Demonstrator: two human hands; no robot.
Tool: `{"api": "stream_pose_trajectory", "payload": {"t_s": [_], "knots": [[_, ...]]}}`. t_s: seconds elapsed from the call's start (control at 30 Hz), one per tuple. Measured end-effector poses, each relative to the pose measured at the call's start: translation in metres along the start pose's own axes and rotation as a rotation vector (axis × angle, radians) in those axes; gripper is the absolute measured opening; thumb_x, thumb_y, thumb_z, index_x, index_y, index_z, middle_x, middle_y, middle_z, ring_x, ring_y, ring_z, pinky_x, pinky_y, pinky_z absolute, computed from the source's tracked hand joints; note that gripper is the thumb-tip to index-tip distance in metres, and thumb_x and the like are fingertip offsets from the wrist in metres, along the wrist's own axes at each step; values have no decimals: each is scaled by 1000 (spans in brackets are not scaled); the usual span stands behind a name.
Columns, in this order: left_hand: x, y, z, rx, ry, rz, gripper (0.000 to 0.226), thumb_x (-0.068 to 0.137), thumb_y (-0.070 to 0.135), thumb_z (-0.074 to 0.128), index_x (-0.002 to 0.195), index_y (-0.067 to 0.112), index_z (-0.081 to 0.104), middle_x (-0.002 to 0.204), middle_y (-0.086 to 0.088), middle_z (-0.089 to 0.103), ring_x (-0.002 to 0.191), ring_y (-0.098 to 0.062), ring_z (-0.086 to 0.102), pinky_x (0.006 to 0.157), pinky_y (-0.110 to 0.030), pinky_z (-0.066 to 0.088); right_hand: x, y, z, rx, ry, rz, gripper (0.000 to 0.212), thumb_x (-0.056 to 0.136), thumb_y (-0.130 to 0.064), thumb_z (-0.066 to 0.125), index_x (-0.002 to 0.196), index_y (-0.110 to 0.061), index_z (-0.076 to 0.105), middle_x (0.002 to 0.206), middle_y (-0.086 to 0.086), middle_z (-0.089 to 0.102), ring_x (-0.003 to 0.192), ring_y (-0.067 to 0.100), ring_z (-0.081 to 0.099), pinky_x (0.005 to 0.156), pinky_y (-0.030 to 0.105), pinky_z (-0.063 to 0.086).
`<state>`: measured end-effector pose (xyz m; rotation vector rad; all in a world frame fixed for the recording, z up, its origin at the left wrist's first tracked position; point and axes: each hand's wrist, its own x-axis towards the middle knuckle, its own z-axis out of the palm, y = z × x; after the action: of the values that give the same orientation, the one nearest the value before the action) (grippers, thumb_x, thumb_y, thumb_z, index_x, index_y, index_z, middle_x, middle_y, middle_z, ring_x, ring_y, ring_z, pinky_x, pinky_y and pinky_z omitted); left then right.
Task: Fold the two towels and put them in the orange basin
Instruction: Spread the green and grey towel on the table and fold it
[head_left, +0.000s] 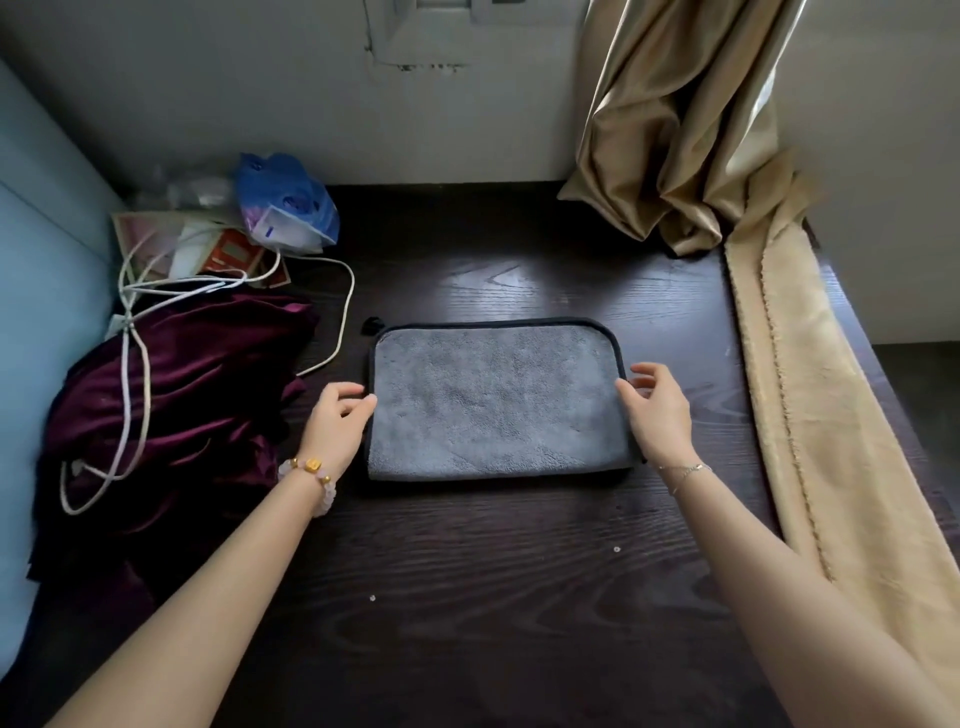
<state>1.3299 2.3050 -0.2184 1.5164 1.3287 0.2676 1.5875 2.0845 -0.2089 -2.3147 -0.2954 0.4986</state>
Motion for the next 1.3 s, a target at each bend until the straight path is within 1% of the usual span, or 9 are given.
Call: {"api": "stream_pose_trajectory", "payload": {"t_s": [0.1,0.17,0.3,0.5,0.63,0.77,0.93,1.17,1.3], "knots": [[-25,-8,-2,55,-15,20,28,90,25,57,115,15,51,90,6,65,102,-20,60,93,-45,47,-18,10,-9,21,2,21,31,89,-25,61,118,-14,57,97,-4,59,101,18,56,91,32,39],[-42,-12,-3,74,-21,38,30,91,24,57,117,13,50,92,2,66,100,-19,60,90,-40,47,-30,19,-14,30,3,26,30,88,-25,62,116,-15,58,94,-4,60,97,17,56,88,30,38],[-69,-19,-2,119,-7,48,33,91,23,58,120,10,50,98,-2,65,96,-15,56,82,-26,36,-51,34,-20,26,-69,25,27,86,-26,65,109,-12,63,92,-1,64,96,15,59,84,25,38],[-95,-32,-8,189,62,22,35,90,24,59,119,6,52,87,-1,64,89,-16,57,76,-28,38,-81,47,-29,-115,-145,26,24,88,-32,62,100,-13,69,95,3,69,96,20,60,75,26,35],[-120,-54,-18,213,56,-18,27,89,21,61,111,6,56,88,-1,62,86,-17,56,71,-27,39,-108,65,-38,-232,-216,59,22,88,-37,60,75,-21,67,82,0,69,90,22,62,73,32,42],[-150,-73,-25,262,89,-33,13,88,17,62,97,9,56,78,1,59,77,-17,55,57,-22,38,-137,81,-45,-317,-241,103,27,84,-42,61,64,-24,64,75,-3,69,84,21,62,72,32,45],[-174,-92,-28,302,133,-90,9,85,15,65,88,12,57,72,0,60,68,-15,55,55,-23,37,-162,94,-45,-365,-258,129,28,81,-46,61,63,-25,64,66,-7,68,77,18,64,73,31,49],[-176,-94,-28,350,153,-76,13,80,17,71,86,13,60,76,0,60,68,-14,56,54,-21,38,-162,89,-42,-447,-262,129,26,80,-48,60,70,-25,64,78,-2,69,87,25,63,74,31,45],[-174,-95,-29,359,138,-74,15,79,18,72,86,14,60,78,0,61,69,-14,56,54,-21,38,-159,91,-42,-445,-267,132,26,80,-48,60,70,-25,64,77,-2,68,87,25,63,73,30,44]]}}
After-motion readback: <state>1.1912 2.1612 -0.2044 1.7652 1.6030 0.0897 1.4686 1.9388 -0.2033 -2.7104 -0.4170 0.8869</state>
